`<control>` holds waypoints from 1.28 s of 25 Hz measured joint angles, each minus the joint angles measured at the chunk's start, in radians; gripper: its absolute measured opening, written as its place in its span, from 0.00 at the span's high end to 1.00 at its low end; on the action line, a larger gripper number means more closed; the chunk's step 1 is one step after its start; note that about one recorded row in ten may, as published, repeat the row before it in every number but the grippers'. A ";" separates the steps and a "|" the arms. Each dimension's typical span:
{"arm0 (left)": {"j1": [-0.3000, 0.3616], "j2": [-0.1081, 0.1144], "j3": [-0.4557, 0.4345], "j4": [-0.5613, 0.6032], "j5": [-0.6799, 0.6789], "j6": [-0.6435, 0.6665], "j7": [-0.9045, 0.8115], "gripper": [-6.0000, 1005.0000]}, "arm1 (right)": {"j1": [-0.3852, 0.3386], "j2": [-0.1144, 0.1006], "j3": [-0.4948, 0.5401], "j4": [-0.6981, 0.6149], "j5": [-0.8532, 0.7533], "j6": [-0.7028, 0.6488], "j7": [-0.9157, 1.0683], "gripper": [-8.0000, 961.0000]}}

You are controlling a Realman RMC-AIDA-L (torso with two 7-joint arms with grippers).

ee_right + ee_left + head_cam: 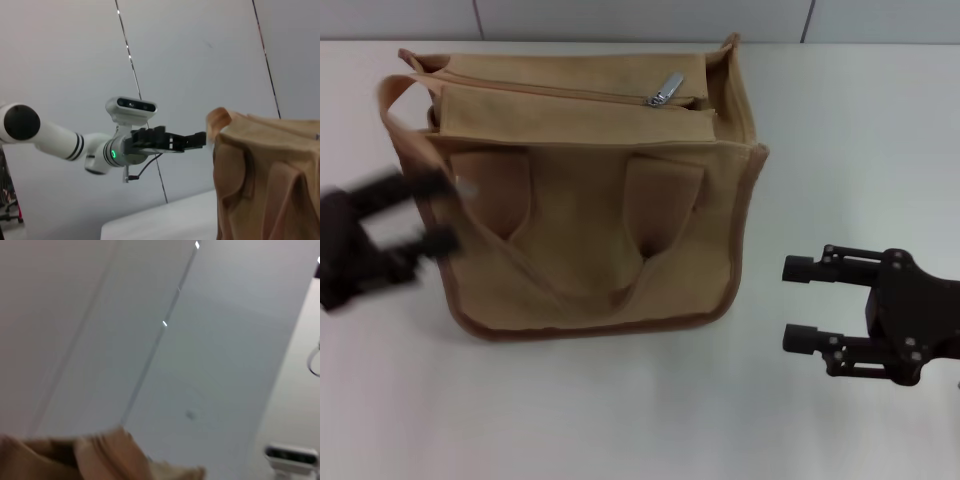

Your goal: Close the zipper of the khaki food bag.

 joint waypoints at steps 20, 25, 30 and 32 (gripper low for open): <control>-0.052 -0.093 0.147 -0.058 0.245 -0.098 0.278 0.19 | 0.061 0.059 -0.005 0.007 -0.116 0.080 -0.026 0.27; -0.058 -0.097 0.143 -0.058 0.268 -0.123 0.279 0.19 | 0.073 0.062 -0.005 0.031 -0.116 0.087 -0.039 0.27; -0.058 -0.092 0.141 -0.058 0.268 -0.123 0.280 0.19 | 0.075 0.064 -0.007 0.038 -0.116 0.091 -0.047 0.27; -0.059 -0.091 0.141 -0.058 0.269 -0.123 0.280 0.19 | 0.076 0.066 -0.007 0.038 -0.116 0.091 -0.049 0.27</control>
